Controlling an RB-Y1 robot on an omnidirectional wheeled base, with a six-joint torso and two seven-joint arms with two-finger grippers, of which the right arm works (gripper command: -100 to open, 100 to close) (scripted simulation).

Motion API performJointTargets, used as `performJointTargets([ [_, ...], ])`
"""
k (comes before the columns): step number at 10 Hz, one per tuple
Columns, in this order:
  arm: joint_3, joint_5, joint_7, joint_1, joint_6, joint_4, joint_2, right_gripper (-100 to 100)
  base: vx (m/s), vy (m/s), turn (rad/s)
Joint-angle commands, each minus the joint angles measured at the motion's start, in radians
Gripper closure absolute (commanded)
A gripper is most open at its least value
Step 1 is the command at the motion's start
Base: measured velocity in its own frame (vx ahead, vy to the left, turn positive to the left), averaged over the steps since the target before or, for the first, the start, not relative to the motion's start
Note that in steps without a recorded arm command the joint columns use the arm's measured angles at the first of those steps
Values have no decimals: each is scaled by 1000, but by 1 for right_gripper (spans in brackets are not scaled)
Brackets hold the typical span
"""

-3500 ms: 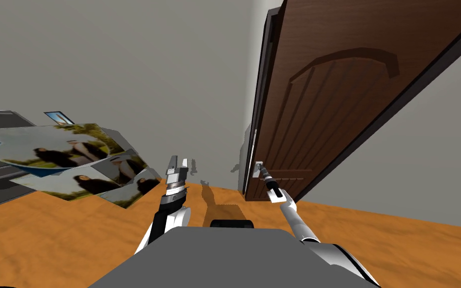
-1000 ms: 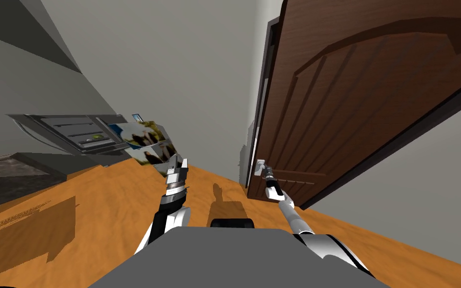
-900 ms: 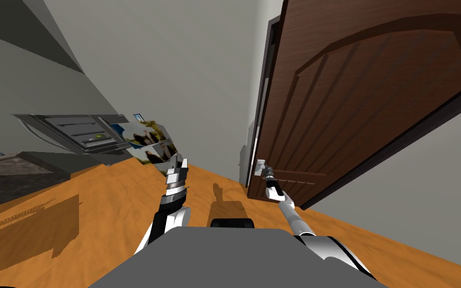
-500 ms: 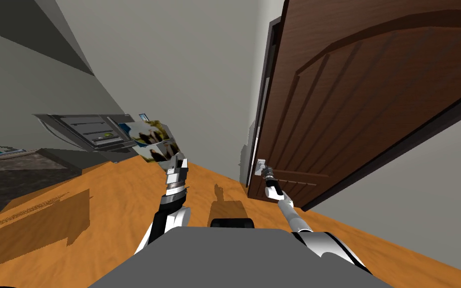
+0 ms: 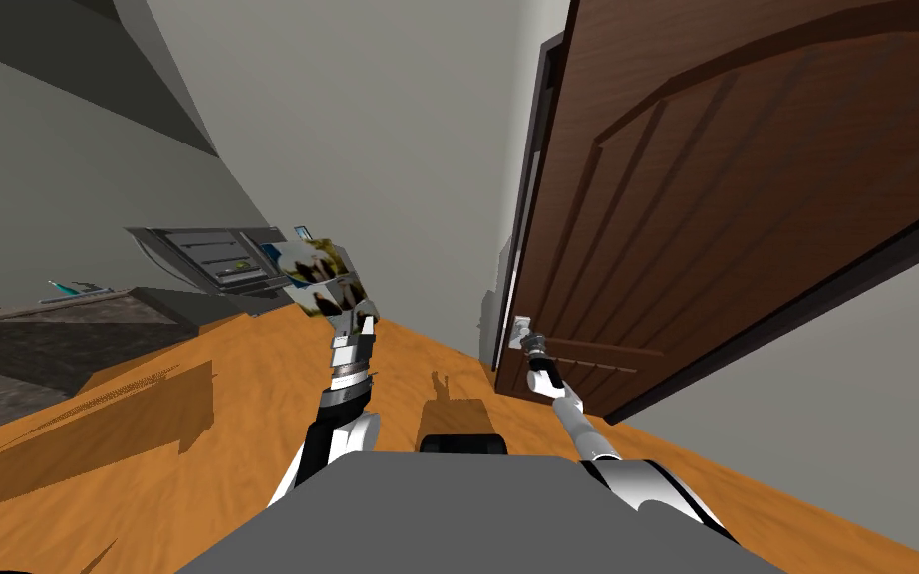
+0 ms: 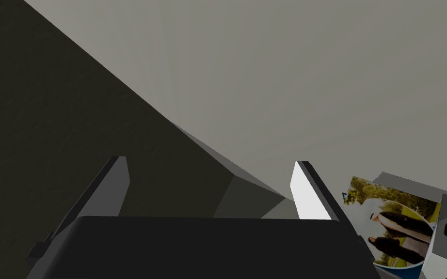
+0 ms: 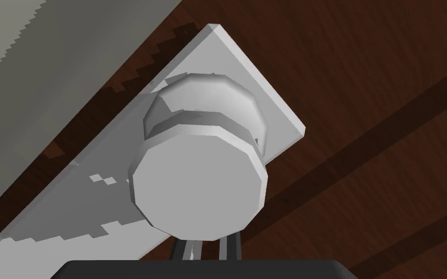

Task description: Pull the door open

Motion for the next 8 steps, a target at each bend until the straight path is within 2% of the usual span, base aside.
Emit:
performJointTargets([
  [1, 15, -11, -34, -17, -13, -5, 6, 100, -43, -25, 55],
  [3, 21, -65, -103, -25, -13, 5, 6, 100, -57, -32, 121],
  [4, 21, -85, -132, -9, -7, 14, 7, -100, -114, -52, 22],
  [5, 23, -98, -148, -8, -5, 8, 13, -100, -112, -30, -23],
  [6, 26, -129, -184, -7, 0, -7, 29, -100, -134, -23, -42],
  [7, 26, -129, -184, -7, 0, -7, 29, -100, -114, -29, -34],
  [8, 28, -146, -204, -7, 3, -15, 37, -100, -100, -22, 49],
])
